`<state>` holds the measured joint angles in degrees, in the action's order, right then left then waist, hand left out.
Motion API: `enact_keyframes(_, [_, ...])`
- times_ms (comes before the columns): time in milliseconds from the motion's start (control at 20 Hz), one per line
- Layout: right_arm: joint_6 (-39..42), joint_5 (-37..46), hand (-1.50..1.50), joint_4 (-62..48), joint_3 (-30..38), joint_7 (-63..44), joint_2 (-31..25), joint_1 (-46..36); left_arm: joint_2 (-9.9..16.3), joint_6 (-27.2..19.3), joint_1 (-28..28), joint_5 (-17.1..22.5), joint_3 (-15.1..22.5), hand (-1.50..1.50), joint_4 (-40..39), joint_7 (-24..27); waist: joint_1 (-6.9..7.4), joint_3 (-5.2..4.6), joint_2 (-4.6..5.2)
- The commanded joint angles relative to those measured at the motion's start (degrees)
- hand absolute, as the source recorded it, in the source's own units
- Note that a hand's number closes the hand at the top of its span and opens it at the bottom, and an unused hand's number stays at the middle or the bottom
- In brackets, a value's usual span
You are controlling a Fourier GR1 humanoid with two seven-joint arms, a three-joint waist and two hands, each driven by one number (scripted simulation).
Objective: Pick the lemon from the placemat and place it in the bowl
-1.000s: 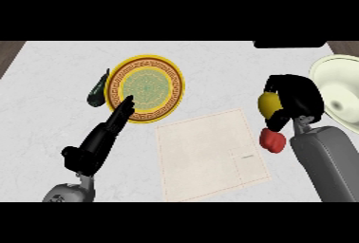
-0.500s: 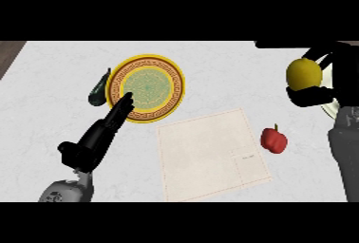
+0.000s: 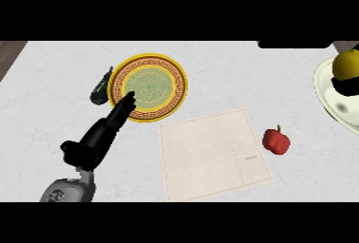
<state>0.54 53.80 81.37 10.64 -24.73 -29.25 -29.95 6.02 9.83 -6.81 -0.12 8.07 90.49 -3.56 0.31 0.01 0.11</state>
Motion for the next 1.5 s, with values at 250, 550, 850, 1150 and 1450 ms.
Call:
enact_keyframes(250, [-12.0, 3.3, 1.50, -22.9, 4.8, 12.6, -5.5, -3.1, -0.4, 0.3, 0.7, -0.3, -0.7, 0.00, 0.9, 0.1, 0.38, 0.01, 0.09])
enact_keyframes(550, [4.2, -5.1, 1.50, -37.4, 9.0, 14.2, -8.5, -8.5, -1.0, 0.0, -2.0, -1.6, 0.5, 0.00, -1.1, -0.5, 1.28, 0.07, 0.53])
enact_keyframes(850, [0.3, -9.3, -1.50, -48.2, 12.7, 27.3, -9.4, -13.0, -1.8, 0.0, -0.8, -1.2, 1.1, 0.00, 1.8, -2.2, 1.30, 0.09, 0.38])
enact_keyframes(1150, [-8.3, -13.2, -1.50, -50.4, 18.4, 32.0, -10.6, -12.7, -0.4, 1.4, 0.1, -0.2, -1.0, 0.00, 1.1, -1.1, 0.60, 0.07, 0.22])
enact_keyframes(1450, [-10.2, -20.3, -1.50, -51.0, 26.5, 29.4, -14.3, -14.9, -1.6, 0.6, 1.7, -1.1, 0.2, 0.00, 1.4, 0.2, 0.15, 0.03, 0.02])
